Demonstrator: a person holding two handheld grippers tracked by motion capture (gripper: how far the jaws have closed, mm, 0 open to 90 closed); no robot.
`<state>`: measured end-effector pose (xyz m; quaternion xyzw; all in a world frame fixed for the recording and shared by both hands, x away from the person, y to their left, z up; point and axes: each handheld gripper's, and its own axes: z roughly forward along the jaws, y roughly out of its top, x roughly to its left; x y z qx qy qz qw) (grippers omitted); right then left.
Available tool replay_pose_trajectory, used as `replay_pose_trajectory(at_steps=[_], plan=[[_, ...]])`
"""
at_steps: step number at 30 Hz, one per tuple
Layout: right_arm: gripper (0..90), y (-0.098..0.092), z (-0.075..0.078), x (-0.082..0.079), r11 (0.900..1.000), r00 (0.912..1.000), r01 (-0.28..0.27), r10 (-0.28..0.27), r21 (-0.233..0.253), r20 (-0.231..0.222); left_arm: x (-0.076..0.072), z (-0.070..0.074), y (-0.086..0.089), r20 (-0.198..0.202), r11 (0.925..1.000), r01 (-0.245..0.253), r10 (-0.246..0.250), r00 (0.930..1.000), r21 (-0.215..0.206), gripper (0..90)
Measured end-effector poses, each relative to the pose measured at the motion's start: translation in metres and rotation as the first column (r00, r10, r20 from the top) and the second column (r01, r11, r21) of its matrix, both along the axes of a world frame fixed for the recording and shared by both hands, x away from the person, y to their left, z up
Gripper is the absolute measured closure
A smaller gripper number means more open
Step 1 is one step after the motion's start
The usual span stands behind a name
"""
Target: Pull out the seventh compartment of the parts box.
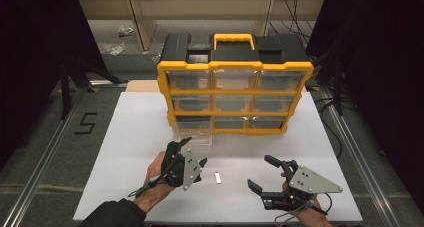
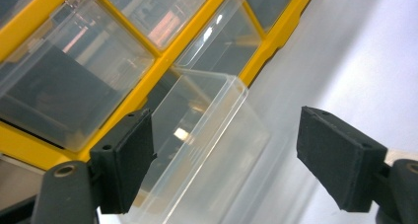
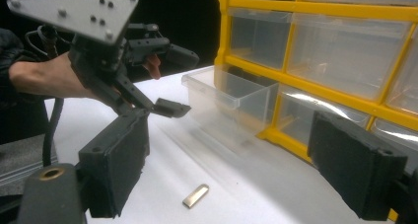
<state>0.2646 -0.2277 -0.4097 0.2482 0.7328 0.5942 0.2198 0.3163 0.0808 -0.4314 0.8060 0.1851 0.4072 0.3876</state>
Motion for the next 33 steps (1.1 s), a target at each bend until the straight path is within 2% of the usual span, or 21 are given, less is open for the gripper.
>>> replay_pose_trajectory(at_steps=[5,6,11,13,20,28,33], plan=[[17.0,-0.001,0.000,0.001,1.000,1.0000,0.002,-0.002,0.005,-0.002,-0.002,0.004,-0.002,-0.063,0.9979,-0.002,-0.002,0.9980,-0.064,20.7],[17.0,-0.002,0.000,0.001,1.000,1.0000,0.003,-0.003,0.006,-0.001,-0.002,0.004,-0.003,-0.099,0.9958,-0.002,-0.008,0.9950,-0.092,20.5],[17.0,-0.002,0.000,0.001,1.000,1.0000,0.005,-0.005,0.005,-0.005,-0.003,0.003,-0.006,-0.121,0.9954,0.012,-0.024,0.9924,-0.095,20.3],[17.0,-0.002,0.000,0.001,1.000,1.0000,0.006,-0.006,0.004,-0.004,-0.003,0.004,-0.008,-0.154,0.9930,0.013,-0.031,0.9876,-0.118,20.1],[17.0,-0.003,-0.001,0.001,1.000,1.0000,0.005,-0.005,0.008,0.001,-0.001,0.006,-0.010,-0.187,0.9885,0.010,-0.038,0.9817,-0.151,19.8],[17.0,-0.002,-0.001,0.001,1.000,1.0000,0.000,0.000,0.005,0.000,-0.001,0.007,-0.013,-0.254,0.9768,0.001,-0.057,0.9654,-0.214,19.8],[17.0,-0.001,-0.001,0.000,1.000,1.0000,0.000,0.000,0.000,0.002,-0.003,0.008,-0.016,-0.297,0.9764,-0.011,-0.055,0.9532,-0.216,19.8]])
